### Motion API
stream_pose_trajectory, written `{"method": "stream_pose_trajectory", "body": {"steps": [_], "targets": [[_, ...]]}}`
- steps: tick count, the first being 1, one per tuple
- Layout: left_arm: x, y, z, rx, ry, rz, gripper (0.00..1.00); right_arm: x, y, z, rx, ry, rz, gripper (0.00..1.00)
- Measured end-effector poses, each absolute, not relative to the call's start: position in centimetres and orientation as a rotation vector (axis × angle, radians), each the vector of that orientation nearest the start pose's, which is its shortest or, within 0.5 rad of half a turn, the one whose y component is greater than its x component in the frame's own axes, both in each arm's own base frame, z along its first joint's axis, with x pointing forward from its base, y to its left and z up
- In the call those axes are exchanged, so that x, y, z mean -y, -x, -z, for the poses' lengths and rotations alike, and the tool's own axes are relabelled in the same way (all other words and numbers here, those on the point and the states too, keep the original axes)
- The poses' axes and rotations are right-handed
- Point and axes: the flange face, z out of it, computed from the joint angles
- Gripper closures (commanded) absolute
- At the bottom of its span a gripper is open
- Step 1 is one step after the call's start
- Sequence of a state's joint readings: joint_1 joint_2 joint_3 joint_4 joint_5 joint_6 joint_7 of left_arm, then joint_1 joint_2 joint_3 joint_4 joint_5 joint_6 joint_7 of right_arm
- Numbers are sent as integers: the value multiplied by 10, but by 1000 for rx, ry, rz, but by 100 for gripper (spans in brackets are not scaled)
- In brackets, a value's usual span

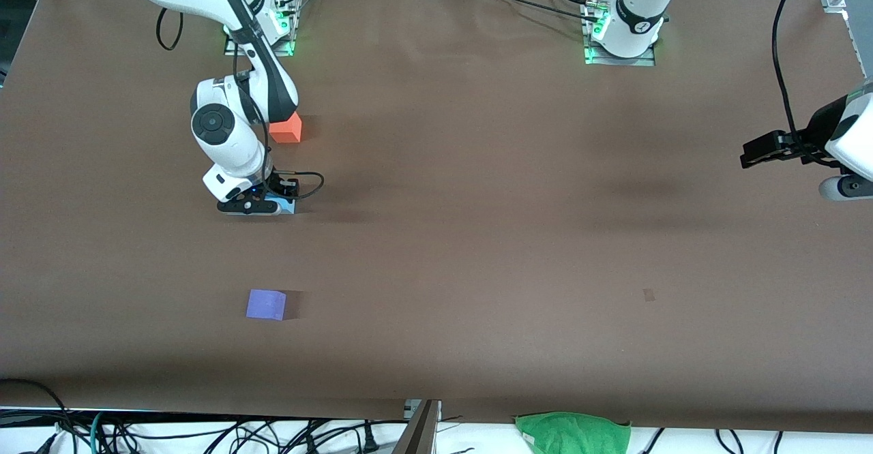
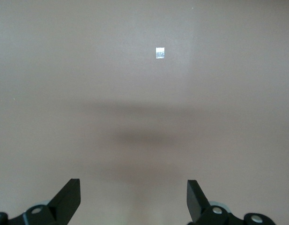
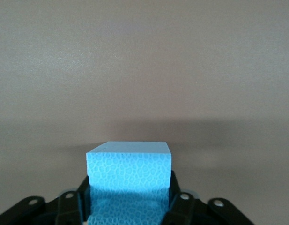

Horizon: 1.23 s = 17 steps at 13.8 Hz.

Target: Place blue block between orange and purple blocks

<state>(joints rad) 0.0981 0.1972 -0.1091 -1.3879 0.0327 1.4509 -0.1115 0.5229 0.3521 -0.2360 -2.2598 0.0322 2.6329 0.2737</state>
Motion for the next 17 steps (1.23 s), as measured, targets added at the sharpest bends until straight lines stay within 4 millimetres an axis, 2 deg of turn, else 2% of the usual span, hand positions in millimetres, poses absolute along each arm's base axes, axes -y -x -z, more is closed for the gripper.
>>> {"method": "stream_pose_trajectory", "body": {"steps": [4, 6, 7, 9, 12, 14, 17], "targets": [[-4, -601, -586, 160, 3111, -207, 0, -154, -529, -220, 5, 3185, 106, 1], [-4, -601, -586, 160, 3111, -207, 0, -158, -536, -234, 5, 3181, 99, 1], [-4, -601, -586, 160, 3111, -207, 0, -161, -541, -248, 3, 3179, 83, 1], [-4, -601, -586, 160, 3111, -207, 0, -167, -553, -291, -2, 3173, 28, 1], [-4, -601, -586, 160, 3111, -207, 0, -172, -559, -383, -3, 3152, -50, 1], [-5, -601, -586, 162, 3111, -207, 0, -168, -548, -440, 3, 3126, -42, 1], [-5, -601, -586, 163, 3111, -208, 0, -156, -523, -498, 14, 3098, -51, 1]]}}
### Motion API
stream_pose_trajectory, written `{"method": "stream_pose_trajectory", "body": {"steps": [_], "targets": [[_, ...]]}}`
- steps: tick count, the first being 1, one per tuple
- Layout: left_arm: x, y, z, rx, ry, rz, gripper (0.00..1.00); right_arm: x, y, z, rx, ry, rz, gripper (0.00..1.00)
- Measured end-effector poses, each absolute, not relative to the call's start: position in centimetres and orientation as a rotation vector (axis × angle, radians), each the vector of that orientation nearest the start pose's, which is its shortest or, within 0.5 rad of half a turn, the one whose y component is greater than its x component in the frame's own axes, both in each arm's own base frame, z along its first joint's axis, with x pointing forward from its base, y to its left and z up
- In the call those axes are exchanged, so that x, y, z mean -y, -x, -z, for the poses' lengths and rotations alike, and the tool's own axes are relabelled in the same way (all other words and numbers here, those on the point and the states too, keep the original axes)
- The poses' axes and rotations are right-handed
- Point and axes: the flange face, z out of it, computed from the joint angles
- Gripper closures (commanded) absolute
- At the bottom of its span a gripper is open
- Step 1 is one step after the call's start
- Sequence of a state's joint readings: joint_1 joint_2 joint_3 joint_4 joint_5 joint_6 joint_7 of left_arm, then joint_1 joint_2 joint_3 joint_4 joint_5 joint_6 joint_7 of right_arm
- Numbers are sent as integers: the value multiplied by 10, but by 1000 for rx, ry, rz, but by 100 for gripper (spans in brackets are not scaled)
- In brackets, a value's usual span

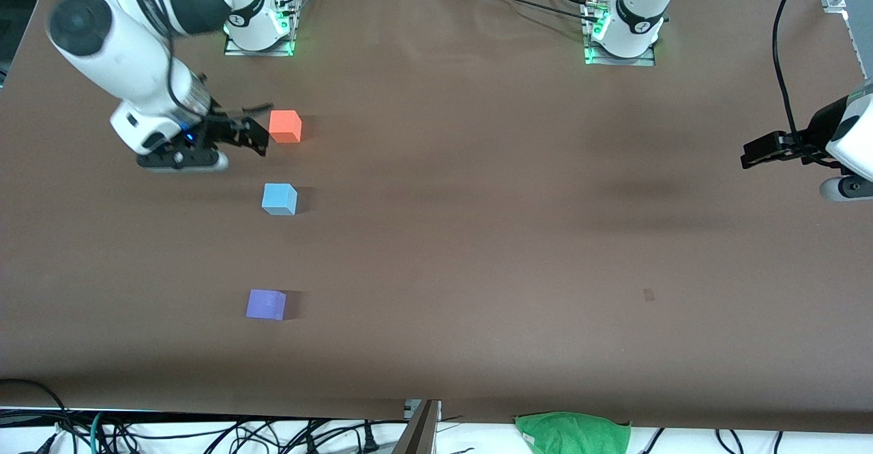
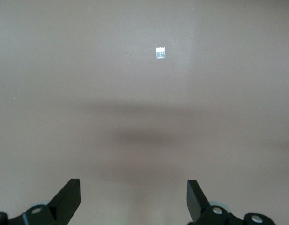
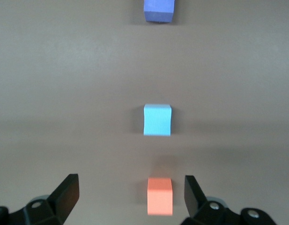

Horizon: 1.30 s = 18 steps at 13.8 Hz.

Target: Place blue block between orange and purple blocks

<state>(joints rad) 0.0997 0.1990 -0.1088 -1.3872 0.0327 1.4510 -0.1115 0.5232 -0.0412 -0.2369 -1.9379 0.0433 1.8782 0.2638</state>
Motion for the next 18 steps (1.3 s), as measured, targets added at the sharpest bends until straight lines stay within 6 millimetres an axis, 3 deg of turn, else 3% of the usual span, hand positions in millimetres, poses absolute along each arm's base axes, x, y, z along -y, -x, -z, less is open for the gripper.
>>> {"method": "stream_pose_trajectory", "body": {"steps": [4, 9, 18], "targets": [[-5, -601, -586, 163, 3111, -208, 0, -128, -521, -551, 44, 3090, -68, 1], [-5, -601, -586, 164, 3111, -208, 0, -66, -536, -580, 113, 3092, -27, 1], [-5, -601, -586, 164, 3111, -208, 0, -61, -548, -588, 112, 3097, -15, 1]]}}
